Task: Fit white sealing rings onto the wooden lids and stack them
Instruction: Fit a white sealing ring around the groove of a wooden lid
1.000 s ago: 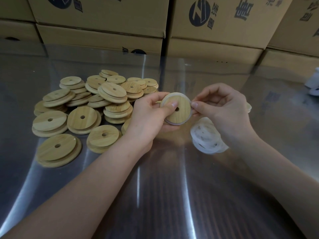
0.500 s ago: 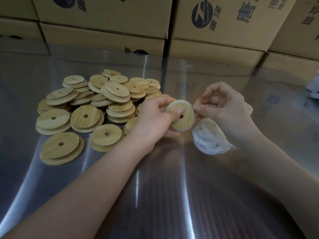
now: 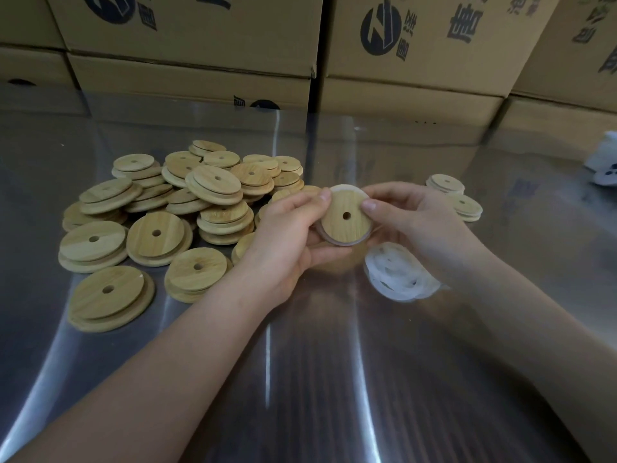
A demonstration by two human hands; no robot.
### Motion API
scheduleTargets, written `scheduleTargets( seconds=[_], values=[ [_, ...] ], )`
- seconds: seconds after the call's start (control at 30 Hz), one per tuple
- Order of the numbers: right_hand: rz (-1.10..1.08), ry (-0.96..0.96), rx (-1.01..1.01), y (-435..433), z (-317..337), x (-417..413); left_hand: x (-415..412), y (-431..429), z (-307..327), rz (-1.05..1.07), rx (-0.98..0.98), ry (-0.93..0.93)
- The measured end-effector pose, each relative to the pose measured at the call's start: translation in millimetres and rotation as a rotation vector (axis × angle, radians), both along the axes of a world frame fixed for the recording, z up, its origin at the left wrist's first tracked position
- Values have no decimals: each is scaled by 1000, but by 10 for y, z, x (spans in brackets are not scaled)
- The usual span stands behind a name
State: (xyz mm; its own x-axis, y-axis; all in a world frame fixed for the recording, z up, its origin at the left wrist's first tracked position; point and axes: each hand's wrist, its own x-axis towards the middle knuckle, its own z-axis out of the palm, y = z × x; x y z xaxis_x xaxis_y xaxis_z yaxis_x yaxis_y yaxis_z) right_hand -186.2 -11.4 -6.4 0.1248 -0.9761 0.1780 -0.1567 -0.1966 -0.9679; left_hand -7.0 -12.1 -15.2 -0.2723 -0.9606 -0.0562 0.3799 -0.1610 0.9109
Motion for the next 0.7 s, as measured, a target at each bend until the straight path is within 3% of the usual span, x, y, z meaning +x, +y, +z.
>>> scheduleTargets(
  seconds=[0.5,0.7],
  values=[
    [3,-213,123,-33,39,-27,14,-26,-44,-42,-40,-21],
    [-325,-417,93,-120,72,-255,-9,-21,-52,-60,6,-187]
  ],
)
